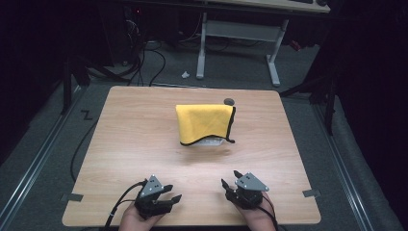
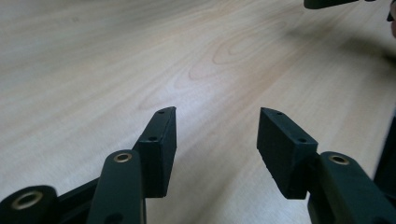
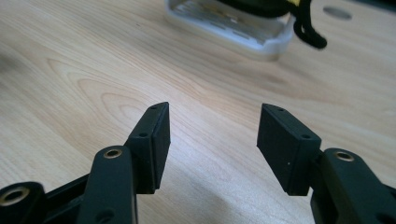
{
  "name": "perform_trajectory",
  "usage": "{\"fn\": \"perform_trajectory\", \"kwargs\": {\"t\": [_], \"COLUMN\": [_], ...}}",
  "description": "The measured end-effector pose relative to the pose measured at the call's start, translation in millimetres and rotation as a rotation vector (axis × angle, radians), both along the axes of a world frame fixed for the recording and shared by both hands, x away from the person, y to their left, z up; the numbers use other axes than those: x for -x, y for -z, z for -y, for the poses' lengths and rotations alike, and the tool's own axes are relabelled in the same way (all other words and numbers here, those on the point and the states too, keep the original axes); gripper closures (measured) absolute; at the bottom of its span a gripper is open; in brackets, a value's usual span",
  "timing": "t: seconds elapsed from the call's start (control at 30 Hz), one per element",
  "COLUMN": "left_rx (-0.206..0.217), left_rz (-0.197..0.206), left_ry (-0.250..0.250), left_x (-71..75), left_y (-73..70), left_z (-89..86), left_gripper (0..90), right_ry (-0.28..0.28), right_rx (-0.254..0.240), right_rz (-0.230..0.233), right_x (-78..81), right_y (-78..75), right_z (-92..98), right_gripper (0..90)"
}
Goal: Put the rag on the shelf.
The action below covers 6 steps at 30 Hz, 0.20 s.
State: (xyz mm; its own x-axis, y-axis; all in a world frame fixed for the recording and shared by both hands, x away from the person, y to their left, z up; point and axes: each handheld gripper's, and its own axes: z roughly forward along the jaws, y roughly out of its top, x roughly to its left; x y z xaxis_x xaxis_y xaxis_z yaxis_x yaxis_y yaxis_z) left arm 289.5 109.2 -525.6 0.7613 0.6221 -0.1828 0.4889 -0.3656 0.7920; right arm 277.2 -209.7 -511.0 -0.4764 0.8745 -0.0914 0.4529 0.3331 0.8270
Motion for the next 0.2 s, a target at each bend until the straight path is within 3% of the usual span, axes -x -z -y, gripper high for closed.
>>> {"fn": "perform_trajectory", "kwargs": {"t": [0.1, 0.2], "left_rx": [0.042, 0.044], "left_rz": [-0.039, -0.065], "left_ry": [-0.026, -0.043], "left_x": [-4.1, -5.8], "left_y": [4.1, 7.1], "left_z": [-9.3, -15.4], "left_gripper": [47.8, 48.0], "right_ry": [-0.004, 0.000], "right_rx": [0.011, 0.002], "right_rz": [-0.001, -0.017], "right_x": [-2.2, -2.5], "right_y": [2.2, 3.7], "right_z": [2.0, 5.4], "right_gripper": [45.2, 45.2]}}
